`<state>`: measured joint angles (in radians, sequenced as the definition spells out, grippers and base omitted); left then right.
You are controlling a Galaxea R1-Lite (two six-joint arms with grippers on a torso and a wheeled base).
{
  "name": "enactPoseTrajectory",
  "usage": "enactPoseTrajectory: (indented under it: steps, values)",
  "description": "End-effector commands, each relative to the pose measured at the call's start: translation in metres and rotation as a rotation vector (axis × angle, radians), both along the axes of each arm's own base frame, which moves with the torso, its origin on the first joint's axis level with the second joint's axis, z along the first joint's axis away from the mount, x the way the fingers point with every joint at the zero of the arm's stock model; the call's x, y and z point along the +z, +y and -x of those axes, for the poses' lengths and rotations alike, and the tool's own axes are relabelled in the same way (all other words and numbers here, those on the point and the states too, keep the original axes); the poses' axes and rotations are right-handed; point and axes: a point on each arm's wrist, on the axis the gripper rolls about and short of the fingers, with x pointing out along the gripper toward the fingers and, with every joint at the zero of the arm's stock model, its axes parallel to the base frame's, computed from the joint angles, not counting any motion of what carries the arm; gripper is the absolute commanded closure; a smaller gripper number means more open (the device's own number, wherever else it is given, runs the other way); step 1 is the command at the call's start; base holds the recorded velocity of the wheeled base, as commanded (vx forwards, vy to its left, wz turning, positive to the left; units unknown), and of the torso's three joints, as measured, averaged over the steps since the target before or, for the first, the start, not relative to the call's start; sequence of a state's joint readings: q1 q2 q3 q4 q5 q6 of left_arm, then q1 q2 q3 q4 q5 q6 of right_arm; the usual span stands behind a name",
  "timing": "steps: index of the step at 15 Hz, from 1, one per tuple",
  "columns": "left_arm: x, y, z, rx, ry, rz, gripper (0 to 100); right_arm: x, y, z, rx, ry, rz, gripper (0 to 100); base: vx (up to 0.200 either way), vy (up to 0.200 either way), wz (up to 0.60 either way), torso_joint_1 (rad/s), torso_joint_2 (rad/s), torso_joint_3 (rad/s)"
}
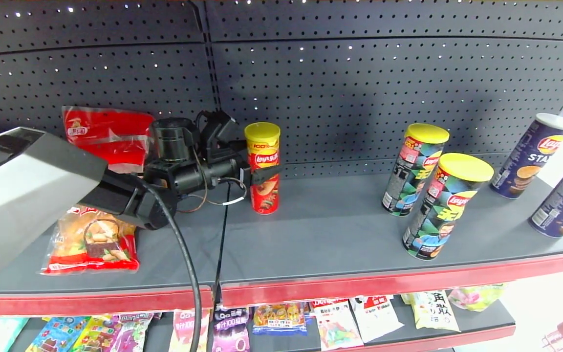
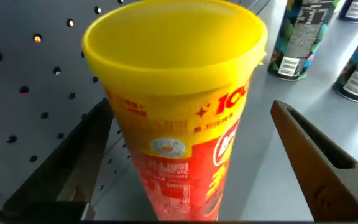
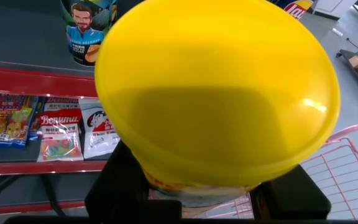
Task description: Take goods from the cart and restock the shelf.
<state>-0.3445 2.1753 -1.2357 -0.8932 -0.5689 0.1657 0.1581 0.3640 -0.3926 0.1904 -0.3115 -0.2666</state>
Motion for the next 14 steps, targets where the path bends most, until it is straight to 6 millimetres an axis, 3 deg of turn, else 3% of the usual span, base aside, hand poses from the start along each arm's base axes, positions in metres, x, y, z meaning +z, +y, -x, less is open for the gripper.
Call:
enactPoseTrajectory:
  steps: [1,7,8,14]
  values:
    - [-0.003,-0.002,-0.003,0.001,0.003,-0.001,0,0.0,0.0,0.0,0.0,-0.002,0.0,100,0.0,0.0,0.0,0.0,0.0,0.0]
    - [-0.009,-0.003,-0.005,0.002,0.015,-0.006,0,0.0,0.0,0.0,0.0,0.001,0.0,100,0.0,0.0,0.0,0.0,0.0,0.0]
    - [-0.009,-0.004,-0.005,0.002,0.017,-0.006,100,0.0,0.0,0.0,-0.001,0.001,0.001,100,0.0,0.0,0.0,0.0,0.0,0.0]
    - [-0.013,-0.003,-0.006,-0.002,0.031,-0.005,100,-0.001,0.0,-0.001,0.0,0.008,0.002,100,0.0,0.0,0.0,0.0,0.0,0.0]
